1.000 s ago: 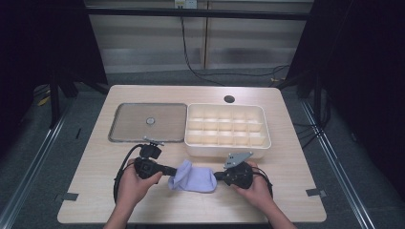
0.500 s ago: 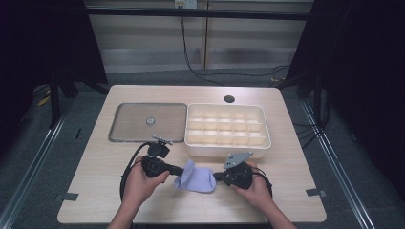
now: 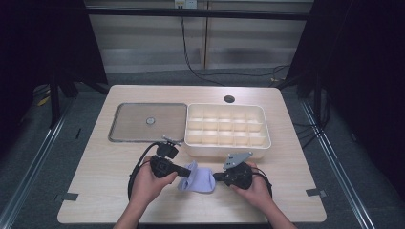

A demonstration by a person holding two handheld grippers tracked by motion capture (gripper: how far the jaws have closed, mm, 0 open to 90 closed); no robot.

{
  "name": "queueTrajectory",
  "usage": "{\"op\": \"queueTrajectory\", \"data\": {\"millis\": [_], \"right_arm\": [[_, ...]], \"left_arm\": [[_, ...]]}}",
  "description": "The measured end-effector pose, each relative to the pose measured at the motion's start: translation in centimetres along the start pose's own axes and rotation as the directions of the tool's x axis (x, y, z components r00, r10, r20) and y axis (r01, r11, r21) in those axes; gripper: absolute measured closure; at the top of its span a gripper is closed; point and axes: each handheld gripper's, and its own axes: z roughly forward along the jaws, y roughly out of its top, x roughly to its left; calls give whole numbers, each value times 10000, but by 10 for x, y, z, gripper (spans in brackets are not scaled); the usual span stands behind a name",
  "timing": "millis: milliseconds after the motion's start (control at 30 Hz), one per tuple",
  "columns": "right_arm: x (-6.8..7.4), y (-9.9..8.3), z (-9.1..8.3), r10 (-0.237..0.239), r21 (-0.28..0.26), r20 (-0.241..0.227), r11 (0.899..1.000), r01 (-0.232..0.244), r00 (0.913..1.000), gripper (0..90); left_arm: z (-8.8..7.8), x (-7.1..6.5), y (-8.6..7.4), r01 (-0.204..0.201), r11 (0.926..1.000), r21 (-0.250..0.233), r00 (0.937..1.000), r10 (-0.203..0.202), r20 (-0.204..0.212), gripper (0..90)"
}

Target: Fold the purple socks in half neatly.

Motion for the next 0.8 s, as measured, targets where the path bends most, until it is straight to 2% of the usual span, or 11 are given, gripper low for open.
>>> {"op": "queueTrajectory", "data": {"millis": [100,533,767,800], "right_arm": [[1,0,0,44,36,-21,10000,-44,10000,893],[2,1,1,14,-12,-92,10000,-14,10000,893],[2,1,1,-34,-34,-130,10000,33,9999,893],[1,1,1,-28,-40,-140,10000,27,9999,893]], "left_arm": [[2,-1,3,-192,9997,150,9998,192,-43,850],[7,-4,6,-290,9993,247,9996,291,-39,851],[9,-4,6,-164,9996,223,9999,165,-21,852],[10,-4,6,-257,9992,309,9997,257,11,851]]}}
